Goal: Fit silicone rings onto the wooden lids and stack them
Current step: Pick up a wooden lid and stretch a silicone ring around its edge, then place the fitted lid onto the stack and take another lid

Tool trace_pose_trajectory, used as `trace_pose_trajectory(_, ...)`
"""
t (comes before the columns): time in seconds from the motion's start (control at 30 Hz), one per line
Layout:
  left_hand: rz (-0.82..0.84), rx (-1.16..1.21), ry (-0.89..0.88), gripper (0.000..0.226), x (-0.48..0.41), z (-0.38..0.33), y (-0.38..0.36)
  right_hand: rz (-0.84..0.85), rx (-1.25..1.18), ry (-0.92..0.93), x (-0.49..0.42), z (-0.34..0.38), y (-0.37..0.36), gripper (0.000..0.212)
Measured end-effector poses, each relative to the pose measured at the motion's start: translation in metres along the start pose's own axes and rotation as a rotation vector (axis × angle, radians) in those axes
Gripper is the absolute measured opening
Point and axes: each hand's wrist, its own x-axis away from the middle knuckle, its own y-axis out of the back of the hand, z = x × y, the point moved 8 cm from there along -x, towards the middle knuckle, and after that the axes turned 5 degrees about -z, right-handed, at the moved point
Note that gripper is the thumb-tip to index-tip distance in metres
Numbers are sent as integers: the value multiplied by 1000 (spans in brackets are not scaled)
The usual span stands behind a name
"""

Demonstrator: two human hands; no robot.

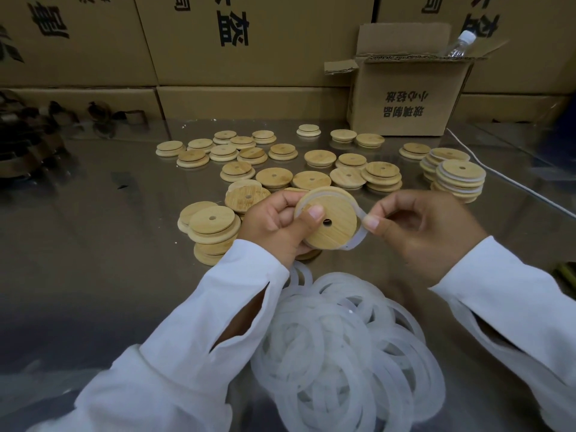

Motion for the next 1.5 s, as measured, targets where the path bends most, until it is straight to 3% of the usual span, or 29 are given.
trace_pose_trajectory(0.1, 7, 7, -4, 6, 1, -1, 1, 8, -8, 7, 3, 2, -4, 17)
trace_pose_trajectory(0.27, 46, 21, 7, 29, 4, -2, -2, -34, -97, -11, 6, 2, -2, 15)
trace_pose_trajectory(0.53, 14, -76, -8, 7, 4, -4, -2, -26, -330, -155, 5, -18, -7, 8)
trace_pose_trajectory(0.67, -17, -98, 27, 4, 4, 1, -1, -99, -466, -210, 3, -27, -9, 4)
trace_pose_trajectory(0.87, -2, -137, 76, 4, 6, 7, -2, 121, -415, -203, 6, -33, -33, 5)
trace_pose_trajectory(1.0, -30, -56, 164, 13, 4, 13, -2, -40, -419, -300, -10, -61, -10, 6)
trace_pose_trajectory(1.13, -75, -76, 150, 11, 4, 12, 3, -355, -230, -539, -21, -122, 43, 15)
trace_pose_trajectory(1.27, -70, -160, 114, 9, 7, 10, 2, -512, 26, -667, -22, -156, 83, 37)
trace_pose_trajectory(1.37, -95, -163, 96, 9, 7, 8, 3, -521, 209, -727, -23, -164, 93, 51)
trace_pose_trajectory(1.5, -190, -198, -10, 14, 6, -4, 10, -486, 437, -702, -27, -157, 90, 45)
